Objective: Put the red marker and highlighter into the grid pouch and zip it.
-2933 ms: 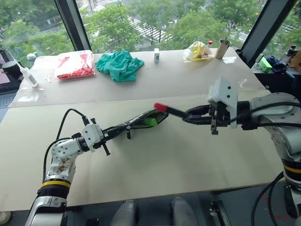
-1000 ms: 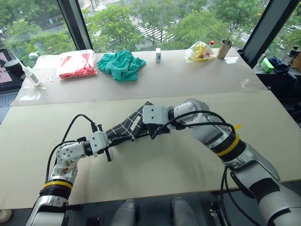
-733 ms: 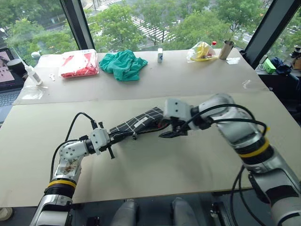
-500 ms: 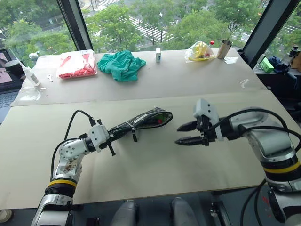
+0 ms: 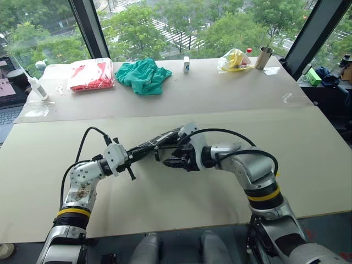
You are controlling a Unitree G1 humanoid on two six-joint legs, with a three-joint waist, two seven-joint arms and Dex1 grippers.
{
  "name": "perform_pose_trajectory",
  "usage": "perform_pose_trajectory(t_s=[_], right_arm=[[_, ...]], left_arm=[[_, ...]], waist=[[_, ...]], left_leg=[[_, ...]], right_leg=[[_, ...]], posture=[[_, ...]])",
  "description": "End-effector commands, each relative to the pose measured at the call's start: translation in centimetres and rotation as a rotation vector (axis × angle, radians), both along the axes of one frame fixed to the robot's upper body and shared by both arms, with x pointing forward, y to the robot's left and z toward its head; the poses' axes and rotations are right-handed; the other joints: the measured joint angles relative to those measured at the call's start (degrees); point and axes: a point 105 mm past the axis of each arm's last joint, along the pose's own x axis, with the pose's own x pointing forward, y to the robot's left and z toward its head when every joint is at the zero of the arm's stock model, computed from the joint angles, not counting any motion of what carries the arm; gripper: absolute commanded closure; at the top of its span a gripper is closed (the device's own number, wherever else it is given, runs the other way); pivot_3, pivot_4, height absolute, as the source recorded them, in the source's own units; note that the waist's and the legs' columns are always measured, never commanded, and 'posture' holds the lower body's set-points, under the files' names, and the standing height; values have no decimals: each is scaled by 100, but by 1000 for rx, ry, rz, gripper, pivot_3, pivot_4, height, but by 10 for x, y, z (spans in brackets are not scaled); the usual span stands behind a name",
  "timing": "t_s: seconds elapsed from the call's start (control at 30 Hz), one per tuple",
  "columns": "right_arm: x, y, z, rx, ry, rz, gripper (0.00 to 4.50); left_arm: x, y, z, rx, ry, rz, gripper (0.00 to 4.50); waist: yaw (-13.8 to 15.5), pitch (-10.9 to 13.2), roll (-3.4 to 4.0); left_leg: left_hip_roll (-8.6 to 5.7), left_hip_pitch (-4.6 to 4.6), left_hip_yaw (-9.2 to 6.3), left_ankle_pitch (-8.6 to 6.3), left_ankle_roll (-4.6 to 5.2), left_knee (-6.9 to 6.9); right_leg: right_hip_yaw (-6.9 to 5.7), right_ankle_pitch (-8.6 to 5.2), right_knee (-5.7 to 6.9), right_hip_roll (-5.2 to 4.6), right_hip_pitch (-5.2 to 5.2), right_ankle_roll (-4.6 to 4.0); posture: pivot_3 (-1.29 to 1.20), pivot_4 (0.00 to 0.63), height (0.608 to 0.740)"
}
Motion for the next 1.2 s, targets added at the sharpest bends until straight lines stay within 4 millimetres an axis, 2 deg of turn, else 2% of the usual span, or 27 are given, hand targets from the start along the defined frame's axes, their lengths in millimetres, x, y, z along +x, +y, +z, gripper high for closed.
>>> perform_pose_trajectory(t_s=[0.03,0.3,0.4,0.47,0.5,0.6,0.73,0.83,0.93,1.07,1.2], right_arm=[[2,26,22,56,-65,35,1759],[8,51,34,98,-92,55,1759],[6,46,32,75,-112,79,2426],[8,39,30,60,-118,71,3188],[10,37,30,55,-119,66,3408],[12,26,32,47,-134,65,4441],[12,13,36,44,-152,64,4441],[8,-3,38,30,-170,71,4441],[4,-31,36,-63,-218,93,4441],[3,-89,28,-269,-288,109,4441],[18,-144,20,-464,-340,25,4441]], left_arm=[[0,-1,7,-1,-32,2,4500],[-1,-1,4,19,-33,-3,4500],[-1,0,4,21,-34,-3,4500],[-1,0,4,22,-34,-2,4500],[-1,1,4,22,-35,-1,4500],[0,2,6,21,-36,3,4500],[2,5,7,19,-40,12,4500],[1,6,6,20,-41,20,4500],[0,8,6,23,-43,22,4500],[-2,9,5,32,-45,23,4500],[-3,9,5,34,-48,22,4500]], waist=[[-17,0,0],[-28,-1,2],[-34,-1,2],[-32,-1,2],[-32,-1,2],[-38,-1,2],[-36,-1,2],[-21,-1,2],[-3,-1,2],[41,-1,2],[5,-1,1]], left_leg=[[2,2,0,0,-1,-1],[1,1,-2,1,-2,-2],[1,2,-2,1,-2,-3],[1,2,-2,1,-2,-2],[1,0,-2,1,-1,-2],[2,1,-2,1,-1,-3],[1,0,-1,0,-1,-3],[1,0,-1,0,0,-2],[0,-1,-1,-1,1,-2],[-3,-2,1,-8,14,1],[1,1,10,-22,38,-2]], right_leg=[[0,0,3,0,-2,0],[-1,0,17,1,-4,0],[0,0,20,1,-5,0],[-1,0,22,1,-5,0],[-1,0,22,1,-5,0],[-1,0,22,1,-5,0],[-1,0,21,1,-5,0],[-2,0,20,1,-4,0],[-2,0,10,1,-2,0],[-4,0,-11,0,4,1],[-4,0,-20,1,5,1]], posture=[[0,150,740],[0,150,740],[0,150,740],[0,150,740],[0,150,740],[0,150,740],[0,150,740],[0,150,740],[0,150,740],[0,150,740],[0,150,740]])
